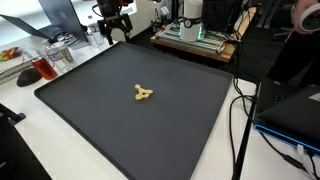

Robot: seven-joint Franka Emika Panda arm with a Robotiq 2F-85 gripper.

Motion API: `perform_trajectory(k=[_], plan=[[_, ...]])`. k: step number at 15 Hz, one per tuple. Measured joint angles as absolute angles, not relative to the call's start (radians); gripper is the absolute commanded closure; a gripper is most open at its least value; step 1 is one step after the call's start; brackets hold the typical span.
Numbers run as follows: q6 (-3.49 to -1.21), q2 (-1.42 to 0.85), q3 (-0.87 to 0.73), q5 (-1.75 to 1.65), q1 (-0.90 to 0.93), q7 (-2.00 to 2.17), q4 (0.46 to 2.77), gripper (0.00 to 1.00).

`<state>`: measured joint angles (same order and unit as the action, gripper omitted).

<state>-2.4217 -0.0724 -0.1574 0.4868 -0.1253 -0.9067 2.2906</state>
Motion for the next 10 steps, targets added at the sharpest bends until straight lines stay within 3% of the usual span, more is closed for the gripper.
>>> perform_trajectory(k=[10], plan=[[-2.143, -0.373, -0.109, 0.252, -0.152, -0.828, 1.863, 0.00]])
